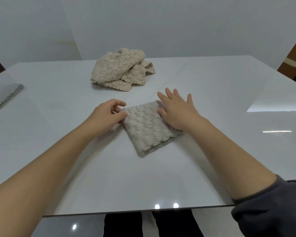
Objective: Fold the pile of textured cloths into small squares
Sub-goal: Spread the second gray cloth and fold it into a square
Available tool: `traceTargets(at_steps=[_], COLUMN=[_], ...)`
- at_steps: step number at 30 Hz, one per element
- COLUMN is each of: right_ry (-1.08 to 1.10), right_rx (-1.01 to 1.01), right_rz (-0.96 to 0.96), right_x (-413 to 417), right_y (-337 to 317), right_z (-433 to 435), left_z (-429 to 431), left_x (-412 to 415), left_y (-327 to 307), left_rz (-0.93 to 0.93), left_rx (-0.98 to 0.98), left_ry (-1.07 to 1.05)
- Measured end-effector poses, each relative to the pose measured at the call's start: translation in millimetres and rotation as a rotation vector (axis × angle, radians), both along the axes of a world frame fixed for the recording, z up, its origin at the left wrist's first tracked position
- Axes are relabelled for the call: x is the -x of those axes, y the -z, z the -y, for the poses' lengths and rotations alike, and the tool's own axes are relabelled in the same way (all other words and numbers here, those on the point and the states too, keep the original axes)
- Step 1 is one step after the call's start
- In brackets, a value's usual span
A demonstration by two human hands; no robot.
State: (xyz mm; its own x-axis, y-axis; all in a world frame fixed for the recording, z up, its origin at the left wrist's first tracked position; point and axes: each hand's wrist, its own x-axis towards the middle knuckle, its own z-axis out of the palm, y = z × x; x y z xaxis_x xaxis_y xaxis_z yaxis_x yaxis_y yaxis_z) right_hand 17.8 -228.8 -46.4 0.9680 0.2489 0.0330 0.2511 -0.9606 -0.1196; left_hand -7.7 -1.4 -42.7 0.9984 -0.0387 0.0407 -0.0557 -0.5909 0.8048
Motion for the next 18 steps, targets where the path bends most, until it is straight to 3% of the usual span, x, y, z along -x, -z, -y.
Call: traceTargets(at_steps=[4, 11, 14, 18], right_ry=[0.03, 0.005, 0.001, 0.007], right_rx=[-0.058, -0.065, -0.066, -0.077], right_rz=[-0.018, -0.037, -0.033, -0.019], right_x=[0, 4, 3, 3], right_y=[-3, 28, 29, 31], right_z=[-16, -36, -35, -36], left_z=[-8, -10, -6, -6], left_x=[37, 50, 45, 43], left_y=[-7, -12, -15, -20], left_rz=[-0.099, -0.309, -0.439, -0.556], left_rx=[0.058, 0.408, 0.38, 0.175], left_ry=[0.014, -0.02, 0.058, 0.17])
